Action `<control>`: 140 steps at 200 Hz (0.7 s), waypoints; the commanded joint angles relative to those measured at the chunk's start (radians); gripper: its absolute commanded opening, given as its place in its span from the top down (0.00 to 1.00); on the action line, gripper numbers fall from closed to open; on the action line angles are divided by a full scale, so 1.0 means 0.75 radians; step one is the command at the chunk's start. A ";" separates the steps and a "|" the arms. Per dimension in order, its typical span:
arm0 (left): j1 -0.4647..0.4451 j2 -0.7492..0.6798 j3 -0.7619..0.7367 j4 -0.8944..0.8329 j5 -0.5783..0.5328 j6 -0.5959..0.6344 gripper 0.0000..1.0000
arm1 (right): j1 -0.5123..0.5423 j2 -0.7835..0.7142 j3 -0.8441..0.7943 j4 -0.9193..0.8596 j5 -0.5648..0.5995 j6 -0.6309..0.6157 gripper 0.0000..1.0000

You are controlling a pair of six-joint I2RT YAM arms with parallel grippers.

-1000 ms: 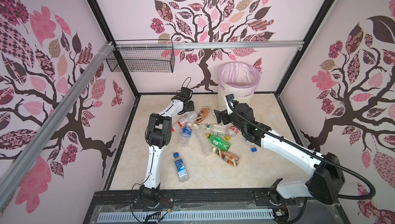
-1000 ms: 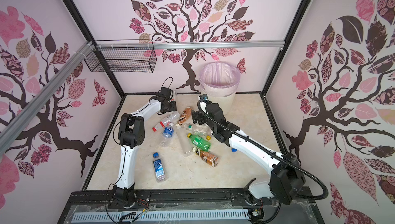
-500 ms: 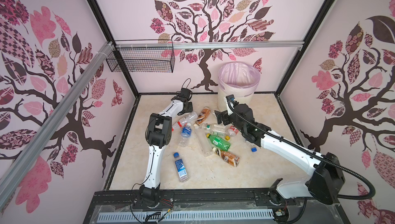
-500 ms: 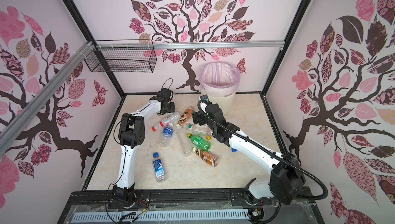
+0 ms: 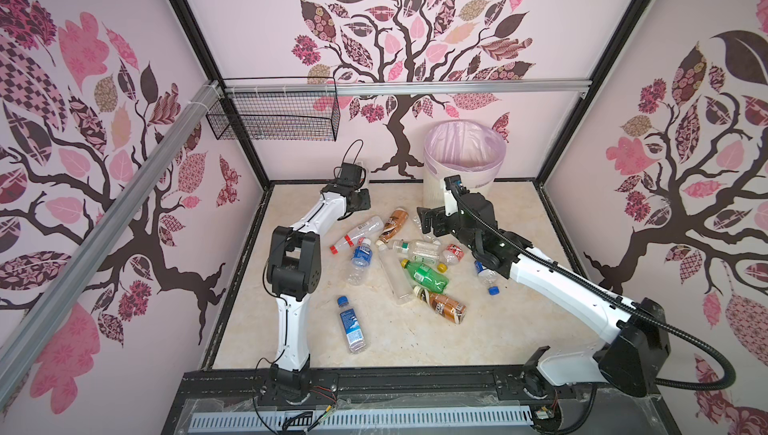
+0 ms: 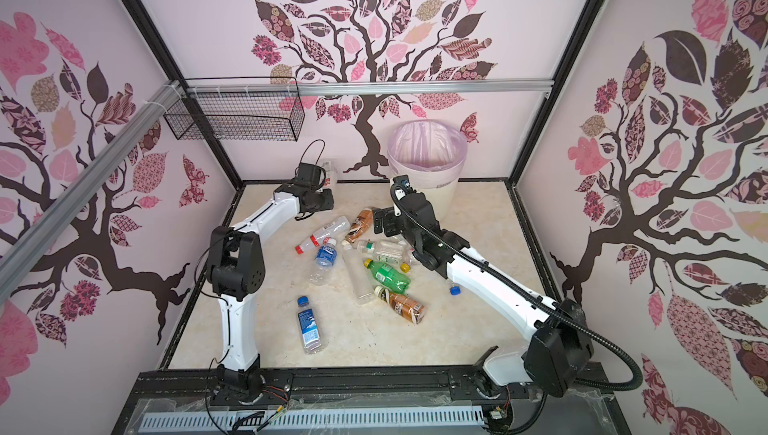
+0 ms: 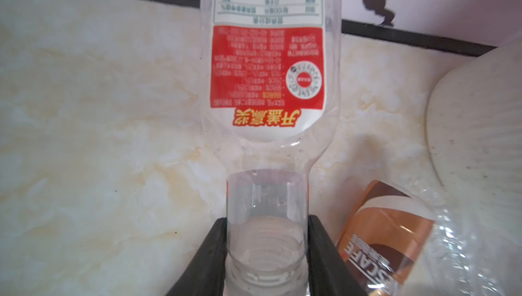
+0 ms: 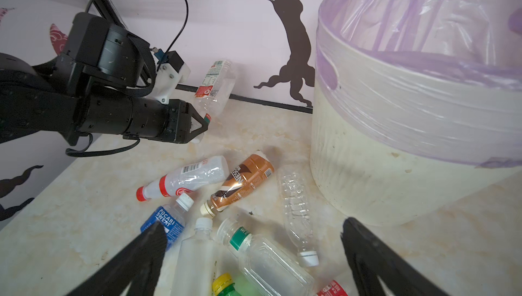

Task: Throw the plastic bottles in the bin
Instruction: 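Lift the clear red-label bottle with the left gripper toward the bin, then grasp the bottle's base with the right gripper while the left gripper holds its neck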

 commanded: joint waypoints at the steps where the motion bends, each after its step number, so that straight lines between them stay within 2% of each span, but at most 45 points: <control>1: -0.002 -0.165 -0.127 0.125 0.019 0.019 0.60 | -0.027 0.068 0.165 -0.099 -0.074 0.073 0.01; 29: -0.009 -0.335 -0.307 0.202 0.078 -0.007 0.61 | -0.087 0.157 0.349 -0.189 -0.185 0.171 0.00; 70: -0.073 -0.532 -0.547 0.305 0.167 -0.009 0.61 | -0.161 0.269 0.526 -0.195 -0.367 0.293 0.01; 107: -0.177 -0.677 -0.670 0.377 0.152 0.009 0.61 | -0.172 0.384 0.637 -0.173 -0.529 0.374 0.00; 140: -0.244 -0.784 -0.755 0.458 0.144 0.030 0.61 | -0.174 0.458 0.691 -0.142 -0.586 0.451 0.00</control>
